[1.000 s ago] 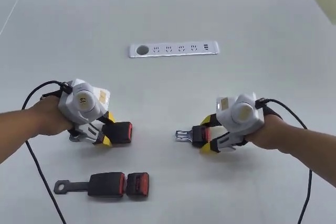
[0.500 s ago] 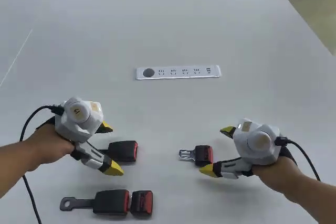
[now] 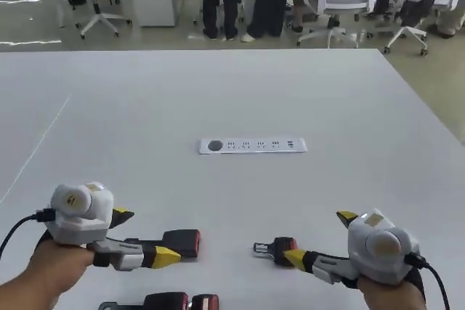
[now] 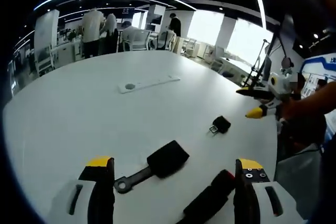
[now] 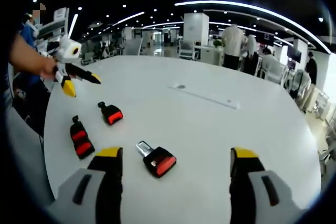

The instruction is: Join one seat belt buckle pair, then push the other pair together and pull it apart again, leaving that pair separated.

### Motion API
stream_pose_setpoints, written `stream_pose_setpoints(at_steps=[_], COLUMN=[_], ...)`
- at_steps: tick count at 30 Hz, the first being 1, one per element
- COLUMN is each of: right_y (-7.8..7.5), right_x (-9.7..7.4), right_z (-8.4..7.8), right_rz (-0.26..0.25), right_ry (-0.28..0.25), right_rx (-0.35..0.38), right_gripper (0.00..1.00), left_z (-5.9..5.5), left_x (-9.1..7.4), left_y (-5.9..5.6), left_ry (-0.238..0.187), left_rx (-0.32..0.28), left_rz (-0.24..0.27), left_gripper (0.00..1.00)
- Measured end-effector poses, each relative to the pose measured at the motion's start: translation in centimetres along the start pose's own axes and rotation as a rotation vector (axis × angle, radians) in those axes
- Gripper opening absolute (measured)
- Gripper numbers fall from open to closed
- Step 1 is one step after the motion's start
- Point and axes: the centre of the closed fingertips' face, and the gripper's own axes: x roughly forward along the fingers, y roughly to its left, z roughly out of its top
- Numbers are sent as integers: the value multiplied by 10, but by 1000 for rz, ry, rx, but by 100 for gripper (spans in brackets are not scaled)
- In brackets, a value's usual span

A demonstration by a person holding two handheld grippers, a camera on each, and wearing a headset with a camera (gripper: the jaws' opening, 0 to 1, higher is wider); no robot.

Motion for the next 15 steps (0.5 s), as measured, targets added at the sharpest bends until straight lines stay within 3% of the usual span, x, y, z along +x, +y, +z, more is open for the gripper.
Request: stream_pose_setpoints(at_steps=[2, 6, 8, 15], right_y=[6, 17, 23, 41], right_x=[-11, -28, -37, -67], right_z=[1, 0, -1, -5], right_rz=[-13, -25, -32, -44], right_ry=[-20, -36, -48, -89], right_rx=[9, 19, 17, 37], right_gripper=[87, 88, 89, 91], left_z=[-3, -14, -17, -35], left_x=[-10, -29, -44, -76], left_y=[0, -7, -18, -43], left_ry=[-34, -58, -101, -142], left_rx=[-38, -66, -78, -99], left_rz=[22, 46, 64, 86], left_gripper=[98, 100, 100, 100])
